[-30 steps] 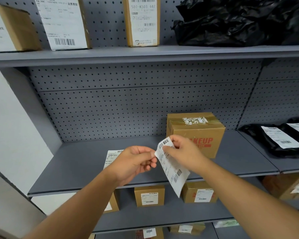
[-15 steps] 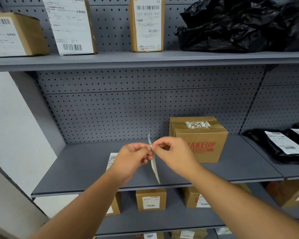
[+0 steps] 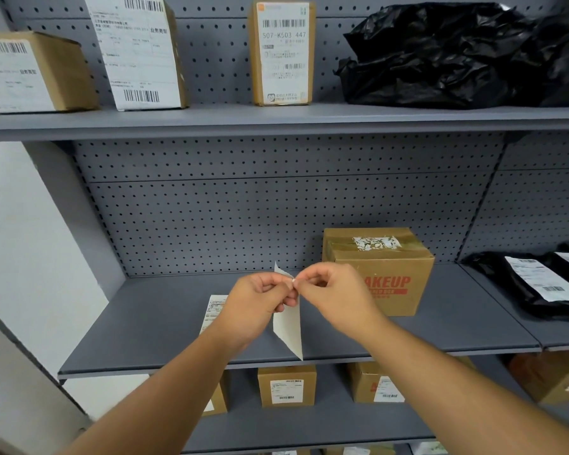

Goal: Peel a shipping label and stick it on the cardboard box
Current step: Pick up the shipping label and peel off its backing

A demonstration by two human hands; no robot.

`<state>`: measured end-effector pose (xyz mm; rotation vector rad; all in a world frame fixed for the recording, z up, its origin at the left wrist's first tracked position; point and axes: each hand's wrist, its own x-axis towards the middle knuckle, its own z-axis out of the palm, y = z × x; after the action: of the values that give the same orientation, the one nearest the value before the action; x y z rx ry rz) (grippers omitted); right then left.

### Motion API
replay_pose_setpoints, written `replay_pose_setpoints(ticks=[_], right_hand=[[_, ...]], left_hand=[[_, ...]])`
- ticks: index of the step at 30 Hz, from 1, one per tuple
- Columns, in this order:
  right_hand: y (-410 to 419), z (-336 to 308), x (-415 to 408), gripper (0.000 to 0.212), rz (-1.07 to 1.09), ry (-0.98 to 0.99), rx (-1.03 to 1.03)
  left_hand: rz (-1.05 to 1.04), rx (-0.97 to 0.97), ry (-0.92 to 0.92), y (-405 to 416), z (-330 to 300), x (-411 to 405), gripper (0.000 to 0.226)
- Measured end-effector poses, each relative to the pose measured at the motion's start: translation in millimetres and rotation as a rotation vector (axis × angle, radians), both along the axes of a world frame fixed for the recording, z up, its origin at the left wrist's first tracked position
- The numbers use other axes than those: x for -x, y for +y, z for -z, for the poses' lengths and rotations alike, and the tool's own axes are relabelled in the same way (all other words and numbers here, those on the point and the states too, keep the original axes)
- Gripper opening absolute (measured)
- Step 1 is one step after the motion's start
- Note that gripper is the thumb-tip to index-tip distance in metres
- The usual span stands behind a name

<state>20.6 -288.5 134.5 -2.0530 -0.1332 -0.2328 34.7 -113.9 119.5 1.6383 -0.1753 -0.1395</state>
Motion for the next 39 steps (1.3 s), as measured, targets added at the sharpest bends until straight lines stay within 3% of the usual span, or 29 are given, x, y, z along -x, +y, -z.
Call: replay_pose_setpoints(ticks=[9,17,39], right_hand=[[-12.7,-2.9,-4.5,0.013,0.084,0.118,-0.161],[-36.2,-0.2,-6.1,0.015,0.159,0.181,-0.281],[-98.6,-12.4,12.2,0.014,0.314,0.005,-0.284]], left_hand=[[-0.057,0.015,0.033,-4.9,-0.1,-6.3,0.016],[-0.132,-0.11,0.054,1.4,8.8,-16.9,0.018],[-0.232,-0.107,0.211,11.5,44.7,-46.6,0.015]])
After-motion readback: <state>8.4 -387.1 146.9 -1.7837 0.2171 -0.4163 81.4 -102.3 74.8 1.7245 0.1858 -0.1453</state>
